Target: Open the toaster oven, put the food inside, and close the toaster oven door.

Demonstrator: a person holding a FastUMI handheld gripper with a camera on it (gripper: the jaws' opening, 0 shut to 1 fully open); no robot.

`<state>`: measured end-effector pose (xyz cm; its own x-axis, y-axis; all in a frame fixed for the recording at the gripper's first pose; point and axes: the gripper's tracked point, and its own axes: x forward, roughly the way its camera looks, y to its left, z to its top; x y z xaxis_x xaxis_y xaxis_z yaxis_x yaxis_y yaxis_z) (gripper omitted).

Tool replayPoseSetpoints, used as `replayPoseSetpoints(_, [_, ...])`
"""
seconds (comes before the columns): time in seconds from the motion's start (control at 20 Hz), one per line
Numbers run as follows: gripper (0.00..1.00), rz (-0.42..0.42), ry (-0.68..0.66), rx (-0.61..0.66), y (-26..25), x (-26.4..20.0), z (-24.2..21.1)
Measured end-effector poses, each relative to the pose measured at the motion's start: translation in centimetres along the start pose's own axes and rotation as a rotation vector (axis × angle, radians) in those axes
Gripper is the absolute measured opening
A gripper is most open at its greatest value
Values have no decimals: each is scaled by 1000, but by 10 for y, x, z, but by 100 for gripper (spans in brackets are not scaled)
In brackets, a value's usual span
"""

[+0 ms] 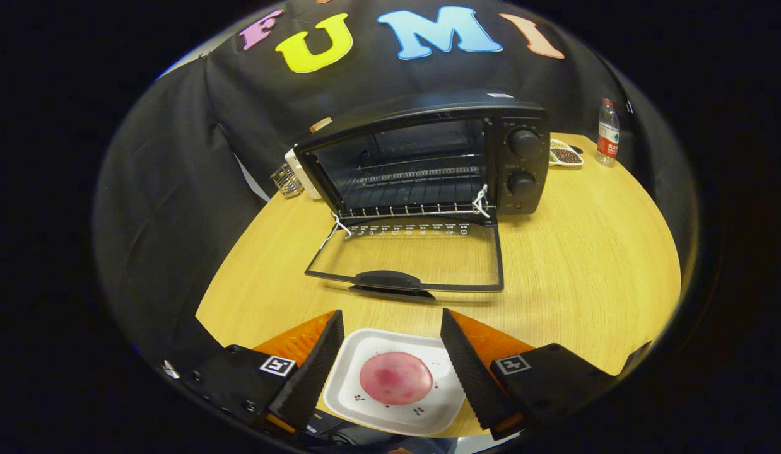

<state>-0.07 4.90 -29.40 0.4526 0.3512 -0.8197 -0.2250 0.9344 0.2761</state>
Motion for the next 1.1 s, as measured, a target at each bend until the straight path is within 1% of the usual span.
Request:
replayPoseSetpoints(0.1, [98, 8, 51, -1, -12, -4, -8])
replayPoseSetpoints(0.2, [98, 43, 121, 27, -18, -7, -21])
replayPoseSetpoints(0.3, [99, 60, 187, 59, -25, -10, -32])
replayPoseSetpoints(0.65, [98, 86, 374, 107, -38, -14, -71])
replayPoseSetpoints(0.85, [98, 88, 448, 144, -42, -14, -84])
replayPoseSetpoints(0.9, [90, 94, 462, 153, -41, -14, -89])
replayPoseSetpoints(1.1, [70, 85, 498, 163, -44, -8, -96])
